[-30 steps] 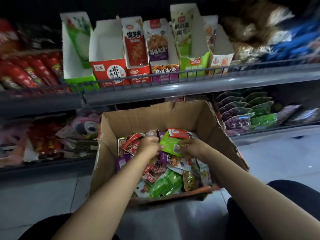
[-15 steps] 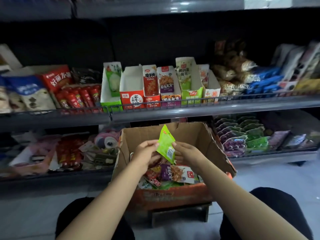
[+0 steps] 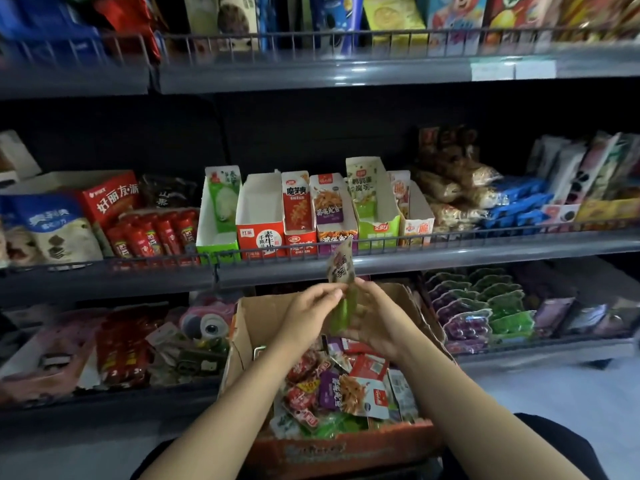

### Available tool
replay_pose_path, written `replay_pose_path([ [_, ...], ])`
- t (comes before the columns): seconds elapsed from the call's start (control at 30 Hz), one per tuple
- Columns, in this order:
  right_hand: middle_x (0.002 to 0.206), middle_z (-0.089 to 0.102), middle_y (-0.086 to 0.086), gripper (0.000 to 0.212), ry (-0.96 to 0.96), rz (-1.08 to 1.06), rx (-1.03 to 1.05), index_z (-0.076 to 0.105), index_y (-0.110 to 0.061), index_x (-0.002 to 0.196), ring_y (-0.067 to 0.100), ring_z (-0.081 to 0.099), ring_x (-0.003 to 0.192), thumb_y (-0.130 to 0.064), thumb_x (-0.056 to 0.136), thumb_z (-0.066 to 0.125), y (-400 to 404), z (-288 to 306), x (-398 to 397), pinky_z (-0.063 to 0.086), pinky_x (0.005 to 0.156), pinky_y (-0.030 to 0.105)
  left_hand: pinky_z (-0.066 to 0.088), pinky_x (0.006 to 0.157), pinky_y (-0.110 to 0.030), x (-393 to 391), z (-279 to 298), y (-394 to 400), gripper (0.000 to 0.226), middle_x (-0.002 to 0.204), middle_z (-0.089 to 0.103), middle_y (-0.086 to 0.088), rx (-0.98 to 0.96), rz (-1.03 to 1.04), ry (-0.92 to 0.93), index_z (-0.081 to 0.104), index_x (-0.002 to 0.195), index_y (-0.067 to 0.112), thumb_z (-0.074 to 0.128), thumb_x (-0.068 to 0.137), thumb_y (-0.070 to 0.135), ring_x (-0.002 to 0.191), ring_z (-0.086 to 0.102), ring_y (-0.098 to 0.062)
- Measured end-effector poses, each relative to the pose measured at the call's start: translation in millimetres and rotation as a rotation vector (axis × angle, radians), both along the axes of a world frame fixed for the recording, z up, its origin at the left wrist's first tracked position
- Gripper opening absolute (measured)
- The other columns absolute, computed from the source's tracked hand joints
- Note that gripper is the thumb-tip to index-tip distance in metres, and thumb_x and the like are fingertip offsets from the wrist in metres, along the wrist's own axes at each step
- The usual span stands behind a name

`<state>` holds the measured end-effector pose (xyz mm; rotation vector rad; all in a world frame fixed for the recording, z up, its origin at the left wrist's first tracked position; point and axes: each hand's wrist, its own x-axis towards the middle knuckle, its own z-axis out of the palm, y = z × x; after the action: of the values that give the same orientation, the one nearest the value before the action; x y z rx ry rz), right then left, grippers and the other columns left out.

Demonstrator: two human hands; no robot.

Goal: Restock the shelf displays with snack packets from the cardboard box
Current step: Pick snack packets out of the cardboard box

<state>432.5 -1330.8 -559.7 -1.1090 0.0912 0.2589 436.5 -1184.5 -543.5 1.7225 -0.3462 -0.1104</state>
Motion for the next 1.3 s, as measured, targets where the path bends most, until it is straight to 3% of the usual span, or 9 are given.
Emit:
replay_pose_path([
  [0.1,0.113,0.062,0.02,0.041,-0.048,-0.046,-0.013,0.059,-0.004,0.122,0.03,0.059,0.101,-0.032,0.096,0.043,-12,7,14,0.047,0.096,0.049,0.054,0.083,-0.022,22,4,-7,0.016,0.11,0.067,0.003,-0.048,0.125,-0.057,0.065,0.098,0.03,0.056,0.094,0.018,0.096,0.064,-0.007],
  [0.2,0.108,0.07,0.009,0.034,-0.1,-0.071,-0.068,0.065,-0.013,0.111,0.018,0.066,0.093,-0.023,0.1,0.035,-24,17,27,0.054,0.078,0.03,0.057,0.079,-0.032,49,13,-17,0.021,0.114,0.062,0.002,-0.136,0.23,0.013,0.059,0.106,0.026,0.06,0.091,0.012,0.09,0.067,-0.009],
  [0.27,0.107,0.071,0.007,0.034,-0.147,-0.081,-0.059,0.062,-0.013,0.115,0.018,0.068,0.093,-0.018,0.1,0.033,-37,21,37,0.055,0.07,0.026,0.059,0.068,-0.029,66,22,-25,0.035,0.116,0.06,-0.002,-0.232,0.227,0.1,0.052,0.123,0.018,0.061,0.09,0.01,0.085,0.068,-0.013],
  [0.37,0.118,0.066,0.012,0.032,-0.187,-0.137,-0.062,0.058,-0.01,0.123,0.025,0.065,0.105,-0.016,0.099,0.037,-55,27,54,0.055,0.077,0.03,0.052,0.049,-0.017,90,40,-40,0.027,0.098,0.065,-0.003,-0.31,0.211,0.19,0.052,0.116,0.011,0.059,0.091,0.007,0.072,0.066,-0.012],
  [0.63,0.107,0.07,0.009,0.019,-0.253,-0.362,-0.385,0.067,-0.015,0.105,0.022,0.065,0.095,-0.016,0.096,0.051,-108,59,115,0.052,0.077,0.033,0.043,0.039,-0.013,153,88,-80,0.005,0.087,0.068,-0.001,-0.216,0.21,0.192,0.063,0.085,0.016,0.065,0.088,0.019,0.055,0.061,-0.006],
  [0.9,0.083,0.068,-0.004,0.007,-0.367,-0.45,-0.565,0.068,-0.021,0.089,0.008,0.059,0.07,-0.021,0.091,0.061,-136,111,193,0.045,0.064,0.021,0.046,0.041,-0.013,218,120,-110,0.028,0.095,0.069,-0.006,-0.197,0.222,0.109,0.064,0.109,0.007,0.068,0.086,0.021,0.057,0.062,-0.006],
  [1.0,0.087,0.067,0.004,0.007,-0.394,-0.469,-0.647,0.069,-0.019,0.094,0.013,0.055,0.071,-0.021,0.089,0.064,-142,120,219,0.045,0.066,0.026,0.044,0.039,-0.013,241,124,-117,0.027,0.097,0.07,-0.006,-0.197,0.246,0.105,0.064,0.109,0.008,0.069,0.086,0.021,0.051,0.063,-0.003],
  [1.17,0.079,0.064,-0.001,0.013,-0.391,-0.488,-0.727,0.066,-0.011,0.1,0.008,0.053,0.062,-0.014,0.087,0.066,-146,128,260,0.042,0.049,0.011,0.041,0.037,-0.014,279,119,-124,0.011,0.086,0.067,0.0,-0.112,0.258,0.036,0.06,0.093,0.015,0.067,0.088,0.021,0.056,0.065,-0.007],
  [1.3,0.092,0.066,0.003,0.018,-0.378,-0.489,-0.818,0.063,-0.013,0.102,0.016,0.062,0.08,-0.016,0.085,0.069,-151,121,286,0.053,0.071,0.028,0.042,0.044,-0.018,304,108,-126,0.012,0.082,0.065,0.002,0.052,0.236,-0.09,0.057,0.085,0.017,0.064,0.09,0.026,0.058,0.065,-0.009],
])
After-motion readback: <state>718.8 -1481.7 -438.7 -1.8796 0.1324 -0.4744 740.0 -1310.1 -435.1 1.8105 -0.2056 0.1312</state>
